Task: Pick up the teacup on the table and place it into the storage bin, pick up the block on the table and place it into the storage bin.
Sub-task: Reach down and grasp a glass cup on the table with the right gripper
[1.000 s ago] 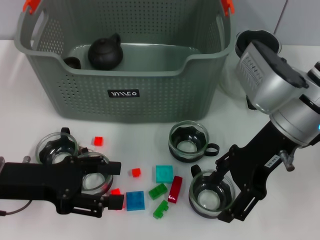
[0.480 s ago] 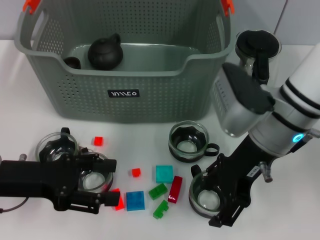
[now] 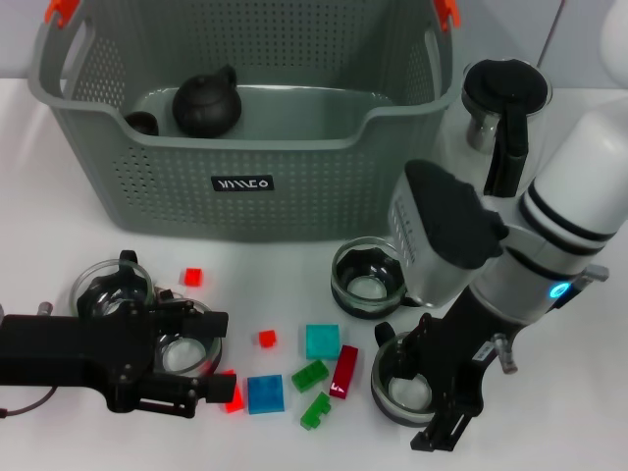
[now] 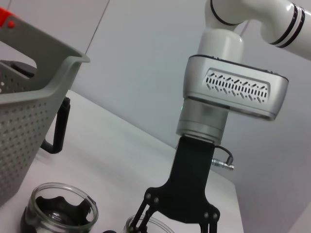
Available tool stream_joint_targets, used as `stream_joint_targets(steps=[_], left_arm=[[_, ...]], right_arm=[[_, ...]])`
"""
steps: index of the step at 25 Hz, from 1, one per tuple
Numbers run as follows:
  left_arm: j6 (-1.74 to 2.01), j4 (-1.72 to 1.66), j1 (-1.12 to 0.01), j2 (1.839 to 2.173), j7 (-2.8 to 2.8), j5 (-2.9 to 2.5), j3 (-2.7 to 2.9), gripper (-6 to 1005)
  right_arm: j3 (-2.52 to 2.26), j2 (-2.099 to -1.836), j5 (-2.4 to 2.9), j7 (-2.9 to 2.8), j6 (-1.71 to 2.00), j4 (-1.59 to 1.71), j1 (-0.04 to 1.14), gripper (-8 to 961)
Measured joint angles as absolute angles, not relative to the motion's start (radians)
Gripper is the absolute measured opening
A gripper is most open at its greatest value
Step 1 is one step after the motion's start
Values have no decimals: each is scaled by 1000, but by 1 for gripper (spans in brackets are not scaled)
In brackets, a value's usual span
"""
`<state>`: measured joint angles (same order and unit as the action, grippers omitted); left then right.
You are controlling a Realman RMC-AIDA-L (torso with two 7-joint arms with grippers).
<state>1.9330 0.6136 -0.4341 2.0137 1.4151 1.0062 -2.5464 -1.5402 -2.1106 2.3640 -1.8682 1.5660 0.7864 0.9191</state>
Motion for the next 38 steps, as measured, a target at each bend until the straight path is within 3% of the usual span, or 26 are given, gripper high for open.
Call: stream_joint_targets(steps=[12,23,38], left_arm=[[1926,614,-430,2014,1413,1006,-2546,904],[1915,614,-417,2014,1412,1006,-2546,904],[1923,614,-409,2013,1410,1012,-2546,904]], right_arm=[[-1615,-2111,2330,-1908,1526,794,912,846],[-1619,-2106,2326,-1903,1537,812,908,377],[-1565,-2102,2326,-1913,1602,885,881,100]])
